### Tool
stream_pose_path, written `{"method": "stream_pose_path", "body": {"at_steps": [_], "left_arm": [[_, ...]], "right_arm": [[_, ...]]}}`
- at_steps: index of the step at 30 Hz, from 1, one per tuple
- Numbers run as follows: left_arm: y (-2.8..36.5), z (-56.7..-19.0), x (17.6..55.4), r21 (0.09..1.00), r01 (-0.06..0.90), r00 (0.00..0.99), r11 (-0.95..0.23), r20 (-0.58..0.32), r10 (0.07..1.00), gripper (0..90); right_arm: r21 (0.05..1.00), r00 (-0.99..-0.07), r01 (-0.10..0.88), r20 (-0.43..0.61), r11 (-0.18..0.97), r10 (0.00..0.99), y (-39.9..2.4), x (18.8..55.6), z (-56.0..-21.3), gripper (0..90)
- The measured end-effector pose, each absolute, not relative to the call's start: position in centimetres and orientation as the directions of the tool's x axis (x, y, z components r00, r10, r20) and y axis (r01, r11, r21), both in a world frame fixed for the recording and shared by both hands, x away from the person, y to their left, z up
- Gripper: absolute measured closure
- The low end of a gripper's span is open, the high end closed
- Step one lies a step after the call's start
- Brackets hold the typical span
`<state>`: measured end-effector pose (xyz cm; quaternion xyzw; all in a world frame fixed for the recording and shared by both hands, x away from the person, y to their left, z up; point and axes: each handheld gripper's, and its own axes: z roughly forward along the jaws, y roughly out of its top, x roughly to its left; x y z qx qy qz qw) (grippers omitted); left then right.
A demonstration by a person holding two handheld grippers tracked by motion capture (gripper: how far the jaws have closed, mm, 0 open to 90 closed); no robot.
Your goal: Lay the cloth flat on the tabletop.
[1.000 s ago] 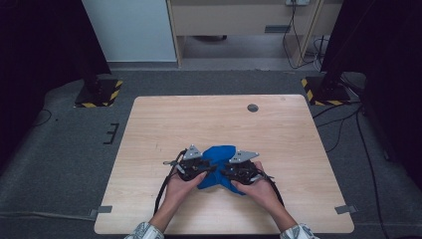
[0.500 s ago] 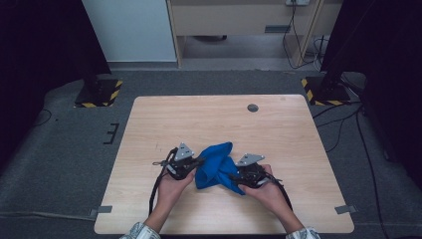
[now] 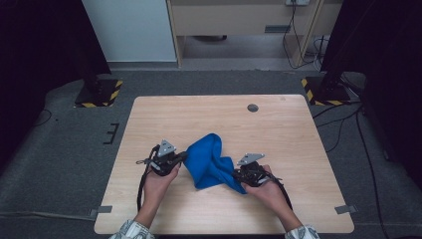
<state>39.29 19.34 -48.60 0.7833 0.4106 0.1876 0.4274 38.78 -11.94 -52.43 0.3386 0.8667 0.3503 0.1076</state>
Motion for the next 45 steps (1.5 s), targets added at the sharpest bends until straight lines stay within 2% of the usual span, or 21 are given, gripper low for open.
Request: {"method": "stream_pose_path", "body": {"at_steps": [6, 13, 14, 15, 16, 18, 20, 23, 26, 28, 34, 37, 39, 41, 42, 43, 45], "left_arm": [[19.5, -48.6, 39.3, 0.825, 0.481, 0.587, -0.298, -0.051, 0.808, 87.3], [19.5, -48.8, 39.4, 0.819, 0.482, 0.591, -0.31, -0.043, 0.806, 87.1], [19.3, -48.8, 39.3, 0.82, 0.479, 0.591, -0.314, -0.037, 0.806, 87.0], [19.3, -48.8, 39.3, 0.82, 0.479, 0.591, -0.314, -0.037, 0.806, 86.9], [19.2, -48.8, 39.3, 0.821, 0.475, 0.593, -0.315, -0.034, 0.805, 86.9], [19.2, -48.7, 39.3, 0.822, 0.473, 0.595, -0.316, -0.033, 0.803, 86.9], [19.2, -48.8, 39.3, 0.822, 0.471, 0.597, -0.321, -0.03, 0.801, 86.9], [19.0, -48.8, 39.3, 0.821, 0.471, 0.599, -0.323, -0.029, 0.8, 86.9], [18.8, -48.8, 39.2, 0.823, 0.465, 0.603, -0.327, -0.024, 0.797, 86.8], [18.7, -48.8, 39.1, 0.821, 0.461, 0.607, -0.335, -0.016, 0.795, 86.7], [18.5, -48.9, 39.1, 0.82, 0.461, 0.612, -0.34, -0.017, 0.79, 86.6], [18.4, -48.8, 39.0, 0.82, 0.458, 0.615, -0.343, -0.014, 0.789, 86.7], [18.3, -48.8, 39.0, 0.822, 0.457, 0.614, -0.339, -0.017, 0.789, 86.6], [18.3, -48.8, 39.0, 0.824, 0.455, 0.615, -0.338, -0.017, 0.788, 86.6], [18.3, -48.8, 39.0, 0.824, 0.455, 0.615, -0.338, -0.017, 0.788, 86.7], [18.3, -48.8, 39.0, 0.825, 0.454, 0.615, -0.337, -0.016, 0.788, 86.7], [18.4, -48.7, 39.0, 0.826, 0.452, 0.614, -0.336, -0.015, 0.789, 86.7]], "right_arm": [[0.664, -0.729, 0.536, 0.053, 0.521, 0.682, -13.1, 38.6, -51.2, 86.9], [0.645, -0.721, 0.551, 0.048, 0.529, 0.692, -15.0, 37.6, -50.3, 84.2], [0.666, -0.715, 0.547, 0.057, 0.507, 0.697, -15.9, 37.6, -50.0, 75.0], [0.666, -0.715, 0.547, 0.057, 0.507, 0.697, -15.9, 37.6, -50.0, 75.0], [0.686, -0.714, 0.549, 0.087, 0.478, 0.695, -16.5, 37.7, -49.8, 67.1], [0.714, -0.704, 0.54, 0.094, 0.445, 0.704, -17.0, 37.9, -49.5, 60.3], [0.74, -0.694, 0.529, 0.095, 0.416, 0.714, -17.3, 38.0, -49.2, 62.2], [0.755, -0.686, 0.51, 0.069, 0.412, 0.724, -17.2, 38.4, -49.2, 71.2], [0.736, -0.668, 0.531, 0.059, 0.42, 0.742, -16.7, 39.2, -49.9, 76.3], [0.723, -0.657, 0.548, 0.061, 0.421, 0.751, -16.4, 39.4, -50.4, 75.9], [0.738, -0.667, 0.558, 0.126, 0.38, 0.734, -15.5, 39.5, -50.6, 63.5], [0.732, -0.675, 0.556, 0.121, 0.394, 0.728, -15.0, 39.5, -50.8, 62.3], [0.711, -0.671, 0.568, 0.108, 0.415, 0.733, -14.3, 39.7, -51.4, 67.4], [0.703, -0.68, 0.566, 0.105, 0.43, 0.725, -14.1, 39.8, -51.7, 79.6], [0.703, -0.68, 0.566, 0.105, 0.43, 0.725, -14.1, 39.8, -51.7, 79.6], [0.699, -0.684, 0.563, 0.095, 0.441, 0.723, -14.2, 39.8, -51.7, 85.6], [0.705, -0.672, 0.565, 0.092, 0.428, 0.735, -14.6, 39.9, -51.4, 87.5]]}}
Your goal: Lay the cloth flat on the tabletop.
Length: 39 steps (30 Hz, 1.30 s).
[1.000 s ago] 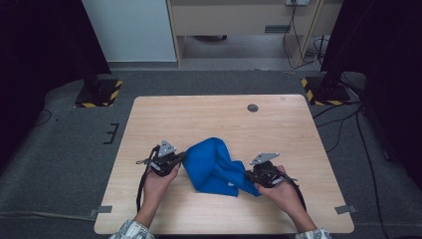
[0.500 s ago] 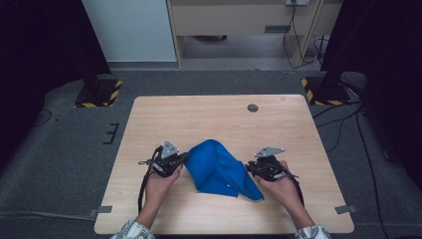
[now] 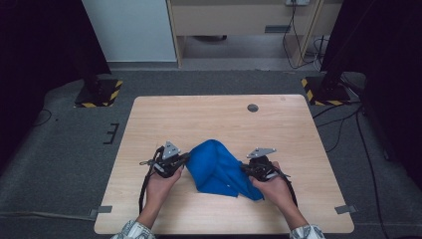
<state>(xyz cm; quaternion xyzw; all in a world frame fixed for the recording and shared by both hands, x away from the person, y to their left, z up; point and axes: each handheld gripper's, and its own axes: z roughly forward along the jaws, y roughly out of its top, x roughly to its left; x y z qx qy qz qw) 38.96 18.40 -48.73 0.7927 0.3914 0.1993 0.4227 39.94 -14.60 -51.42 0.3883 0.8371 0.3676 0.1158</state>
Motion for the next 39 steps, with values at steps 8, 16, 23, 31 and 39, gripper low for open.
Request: {"method": "stream_pose_path", "body": {"at_steps": [8, 16, 23, 31, 39], "left_arm": [[18.5, -48.1, 38.8, 0.842, 0.436, 0.613, -0.318, -0.019, 0.79, 86.8], [18.9, -47.7, 38.8, 0.834, 0.43, 0.602, -0.346, 0.021, 0.798, 86.7], [21.0, -48.0, 38.9, 0.826, 0.461, 0.573, -0.324, 0.002, 0.82, 86.6], [22.2, -48.9, 39.2, 0.804, 0.497, 0.556, -0.326, -0.007, 0.831, 86.4], [22.0, -48.7, 39.2, 0.812, 0.488, 0.558, -0.32, -0.009, 0.83, 86.4]], "right_arm": [[0.766, -0.59, 0.558, 0.097, 0.318, 0.802, -18.6, 40.5, -48.7, 87.7], [0.782, -0.658, 0.486, 0.034, 0.39, 0.752, -16.3, 38.4, -47.8, 87.0], [0.727, -0.769, 0.462, 0.044, 0.507, 0.638, -10.6, 36.9, -50.6, 85.8], [0.706, -0.773, 0.488, 0.076, 0.513, 0.63, -9.8, 37.2, -52.1, 76.4], [0.714, -0.732, 0.524, 0.099, 0.465, 0.674, -11.3, 37.6, -51.2, 54.7]]}}
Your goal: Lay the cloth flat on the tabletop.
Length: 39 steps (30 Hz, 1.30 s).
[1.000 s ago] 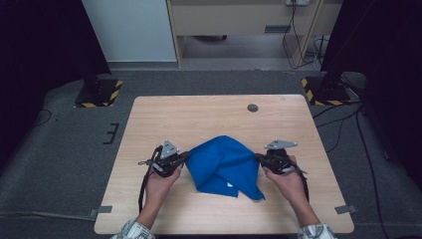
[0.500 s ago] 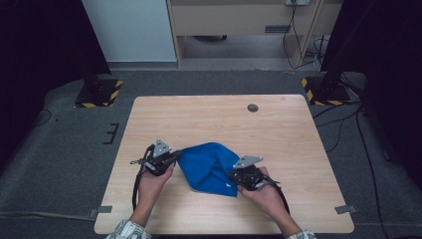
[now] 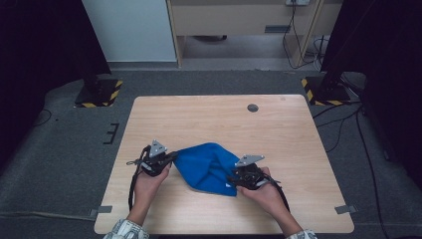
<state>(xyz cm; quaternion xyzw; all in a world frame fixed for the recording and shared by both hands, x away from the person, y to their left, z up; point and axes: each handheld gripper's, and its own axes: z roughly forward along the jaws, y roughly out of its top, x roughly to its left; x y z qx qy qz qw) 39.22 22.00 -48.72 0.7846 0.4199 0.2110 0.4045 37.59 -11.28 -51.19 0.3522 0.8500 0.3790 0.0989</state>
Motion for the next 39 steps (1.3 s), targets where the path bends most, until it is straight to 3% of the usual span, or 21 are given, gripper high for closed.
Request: {"method": "stream_pose_path", "body": {"at_steps": [1, 2, 3, 11, 26, 32, 39], "left_arm": [[22.0, -48.8, 39.3, 0.811, 0.489, 0.56, -0.323, -0.008, 0.828, 86.4], [22.0, -48.8, 39.3, 0.811, 0.489, 0.56, -0.323, -0.008, 0.828, 86.4], [21.9, -48.8, 39.3, 0.81, 0.489, 0.561, -0.323, -0.009, 0.828, 86.3], [21.8, -48.8, 39.3, 0.811, 0.487, 0.563, -0.325, -0.007, 0.827, 86.5], [21.7, -48.8, 39.2, 0.814, 0.485, 0.561, -0.319, -0.009, 0.828, 86.6], [21.6, -48.8, 39.2, 0.812, 0.485, 0.565, -0.324, -0.009, 0.825, 86.6], [21.6, -48.8, 39.3, 0.815, 0.484, 0.569, -0.319, -0.016, 0.822, 86.6]], "right_arm": [[0.72, -0.722, 0.529, 0.103, 0.449, 0.684, -11.8, 37.7, -50.8, 48.2], [0.72, -0.722, 0.529, 0.103, 0.449, 0.684, -11.8, 37.7, -50.8, 48.2], [0.727, -0.704, 0.538, 0.111, 0.425, 0.701, -12.3, 37.8, -50.4, 40.5], [0.751, -0.676, 0.549, 0.141, 0.367, 0.724, -14.5, 38.3, -48.7, 36.0], [0.763, -0.591, 0.575, 0.137, 0.296, 0.795, -16.8, 41.9, -47.4, 54.3], [0.75, -0.564, 0.589, 0.114, 0.302, 0.818, -16.0, 45.1, -47.4, 60.5], [0.707, -0.534, 0.625, 0.079, 0.331, 0.842, -14.2, 49.4, -49.7, 67.2]]}}
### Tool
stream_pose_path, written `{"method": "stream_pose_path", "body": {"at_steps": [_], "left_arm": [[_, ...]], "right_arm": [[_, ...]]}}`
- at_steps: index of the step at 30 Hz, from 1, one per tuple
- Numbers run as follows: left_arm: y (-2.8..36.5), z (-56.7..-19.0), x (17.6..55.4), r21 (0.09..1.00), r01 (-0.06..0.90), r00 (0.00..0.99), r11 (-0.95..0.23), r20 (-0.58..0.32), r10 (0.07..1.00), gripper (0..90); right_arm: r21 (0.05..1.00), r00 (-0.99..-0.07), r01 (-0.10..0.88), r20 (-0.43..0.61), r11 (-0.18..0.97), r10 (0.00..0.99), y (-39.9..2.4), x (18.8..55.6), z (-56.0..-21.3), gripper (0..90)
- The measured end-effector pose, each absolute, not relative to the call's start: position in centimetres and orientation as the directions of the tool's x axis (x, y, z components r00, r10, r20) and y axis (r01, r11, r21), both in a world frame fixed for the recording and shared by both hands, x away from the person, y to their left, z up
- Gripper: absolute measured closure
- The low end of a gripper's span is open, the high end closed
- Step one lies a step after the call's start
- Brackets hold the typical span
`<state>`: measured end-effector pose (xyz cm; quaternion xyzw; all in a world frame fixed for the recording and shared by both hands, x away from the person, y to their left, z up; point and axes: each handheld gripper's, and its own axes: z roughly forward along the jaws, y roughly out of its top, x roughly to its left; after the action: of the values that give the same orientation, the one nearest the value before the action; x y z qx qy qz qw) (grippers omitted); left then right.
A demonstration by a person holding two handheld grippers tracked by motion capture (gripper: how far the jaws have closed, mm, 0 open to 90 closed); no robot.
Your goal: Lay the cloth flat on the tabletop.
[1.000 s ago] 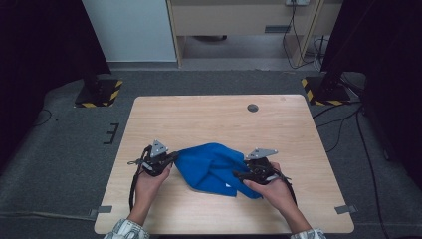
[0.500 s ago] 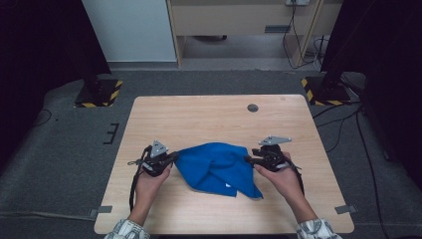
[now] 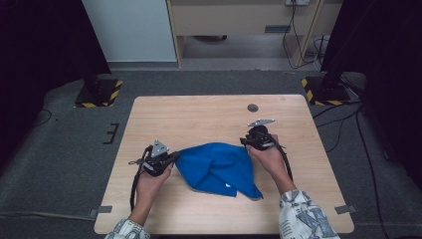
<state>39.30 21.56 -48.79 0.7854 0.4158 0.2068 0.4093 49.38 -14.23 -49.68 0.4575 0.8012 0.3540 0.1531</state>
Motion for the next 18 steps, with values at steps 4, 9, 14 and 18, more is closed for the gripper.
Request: {"method": "stream_pose_path", "body": {"at_steps": [4, 9, 14, 18], "left_arm": [[21.7, -48.8, 39.3, 0.817, 0.483, 0.57, -0.317, -0.018, 0.821, 86.7], [21.8, -48.8, 39.4, 0.816, 0.486, 0.567, -0.314, -0.021, 0.824, 86.7], [21.7, -48.8, 39.3, 0.815, 0.486, 0.566, -0.316, -0.018, 0.824, 86.6], [21.6, -48.8, 39.3, 0.814, 0.487, 0.566, -0.317, -0.017, 0.824, 86.7]], "right_arm": [[0.665, -0.535, 0.66, 0.09, 0.349, 0.84, -13.4, 49.9, -51.0, 66.4], [0.68, -0.577, 0.636, 0.105, 0.365, 0.81, -12.5, 48.1, -51.1, 60.4], [0.709, -0.629, 0.593, 0.111, 0.383, 0.769, -11.6, 45.6, -51.0, 50.0], [0.702, -0.652, 0.566, 0.058, 0.434, 0.756, -10.9, 44.2, -51.6, 42.2]]}}
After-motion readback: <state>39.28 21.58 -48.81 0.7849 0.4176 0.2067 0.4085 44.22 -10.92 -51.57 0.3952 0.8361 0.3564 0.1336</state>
